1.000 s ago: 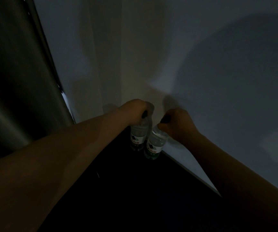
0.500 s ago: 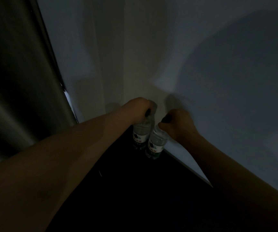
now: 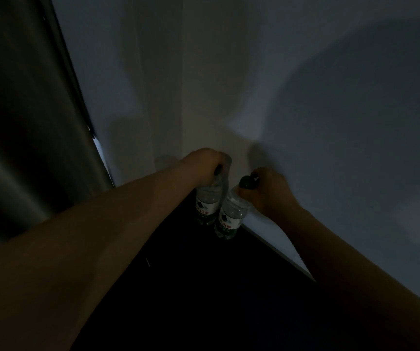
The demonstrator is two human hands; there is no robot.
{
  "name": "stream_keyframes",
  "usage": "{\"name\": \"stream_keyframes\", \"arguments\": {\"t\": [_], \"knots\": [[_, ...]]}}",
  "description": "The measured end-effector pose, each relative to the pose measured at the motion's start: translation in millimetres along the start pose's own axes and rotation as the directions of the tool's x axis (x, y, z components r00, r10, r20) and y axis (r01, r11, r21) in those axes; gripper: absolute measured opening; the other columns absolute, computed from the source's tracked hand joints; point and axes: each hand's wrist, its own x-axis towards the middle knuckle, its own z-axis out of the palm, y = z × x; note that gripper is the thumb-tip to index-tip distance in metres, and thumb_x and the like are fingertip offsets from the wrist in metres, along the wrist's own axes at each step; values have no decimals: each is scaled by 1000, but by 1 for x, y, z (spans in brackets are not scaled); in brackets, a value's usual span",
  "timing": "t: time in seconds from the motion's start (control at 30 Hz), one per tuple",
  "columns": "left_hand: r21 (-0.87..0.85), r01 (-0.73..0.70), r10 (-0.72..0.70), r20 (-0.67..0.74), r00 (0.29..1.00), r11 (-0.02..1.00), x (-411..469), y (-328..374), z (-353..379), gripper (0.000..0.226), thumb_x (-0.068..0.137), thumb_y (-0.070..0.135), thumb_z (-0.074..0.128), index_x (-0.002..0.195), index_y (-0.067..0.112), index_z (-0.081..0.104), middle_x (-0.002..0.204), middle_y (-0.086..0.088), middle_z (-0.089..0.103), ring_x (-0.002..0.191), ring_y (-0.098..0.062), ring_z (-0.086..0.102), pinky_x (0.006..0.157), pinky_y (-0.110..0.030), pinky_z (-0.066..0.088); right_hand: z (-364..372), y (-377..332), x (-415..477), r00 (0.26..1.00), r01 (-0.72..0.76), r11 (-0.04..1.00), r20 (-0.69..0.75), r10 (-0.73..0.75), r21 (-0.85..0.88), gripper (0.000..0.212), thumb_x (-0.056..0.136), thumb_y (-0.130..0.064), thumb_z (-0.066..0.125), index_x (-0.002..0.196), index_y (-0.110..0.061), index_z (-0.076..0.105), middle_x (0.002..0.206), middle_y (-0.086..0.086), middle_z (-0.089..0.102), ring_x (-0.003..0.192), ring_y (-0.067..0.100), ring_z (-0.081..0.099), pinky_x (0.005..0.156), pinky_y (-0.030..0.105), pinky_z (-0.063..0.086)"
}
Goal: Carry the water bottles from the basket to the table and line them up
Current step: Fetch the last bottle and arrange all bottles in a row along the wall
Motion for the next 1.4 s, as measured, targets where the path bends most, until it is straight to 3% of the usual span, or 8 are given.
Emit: {"name": "stream_keyframes", "arguments": {"t": [0.2,0.33,0.6,0.8,1.07,1.13,1.27,1.4], "knots": [[42,35,-36,25,999,999,-8,9,1,43,92,10,54,134,3,45,128,-24,48,115,-34,51,89,-34,41,-22,10,-44,997,25,977,80,-9,-211,48,82,-32,70,119,-4,56,115,15,60,102,27,59,84,33,49],[46,51,-51,-2,999,998,-22,24,-7,52,91,15,57,138,2,37,127,-23,45,113,-36,51,89,-35,42,-38,12,-81,991,101,941,120,-65,-324,41,87,-41,60,112,-9,63,108,8,65,97,20,60,84,30,47],[-17,-52,50,-79,996,999,-108,53,-38,43,88,17,58,128,4,49,120,-19,51,110,-34,52,79,-27,36,-66,3,-147,987,95,945,157,-47,-313,37,82,-33,68,114,-16,61,113,3,61,102,19,58,85,27,48],[-48,-110,106,-92,990,993,-198,83,-53,38,87,21,61,123,10,54,120,-12,57,107,-26,55,85,-27,43,-92,-17,-212,984,92,933,174,-33,-347,37,85,-37,66,117,-20,59,115,0,57,103,16,55,76,22,39],[-74,-176,167,-112,980,982,-293,126,-60,26,83,29,65,104,14,60,104,-5,63,93,-21,60,80,-28,50,-122,-40,-325,993,46,935,119,-4,-351,36,83,-34,67,115,-20,61,115,2,60,104,18,58,85,26,47],[-96,-203,193,-109,975,974,-308,137,-57,27,83,29,66,104,15,60,104,-2,63,92,-18,59,82,-33,52,-129,-39,-353,996,20,940,86,10,-340,35,82,-34,68,114,-21,61,114,0,61,103,17,58,83,24,46],[-164,-269,256,-98,962,949,-329,169,-45,32,82,26,68,112,18,60,107,3,62,91,-8,55,84,-26,50,-147,-27,-402,999,-35,941,27,46,-337,36,83,-34,68,116,-21,61,113,0,62,103,16,59,85,26,46],[-181,-331,324,-69,944,926,-336,207,-33,33,82,25,68,113,17,60,109,2,62,95,-9,57,88,-28,50,-170,-6,-435,995,-92,933,15,104,-348,34,84,-34,67,114,-20,61,112,1,62,102,18,60,86,29,47]]}}
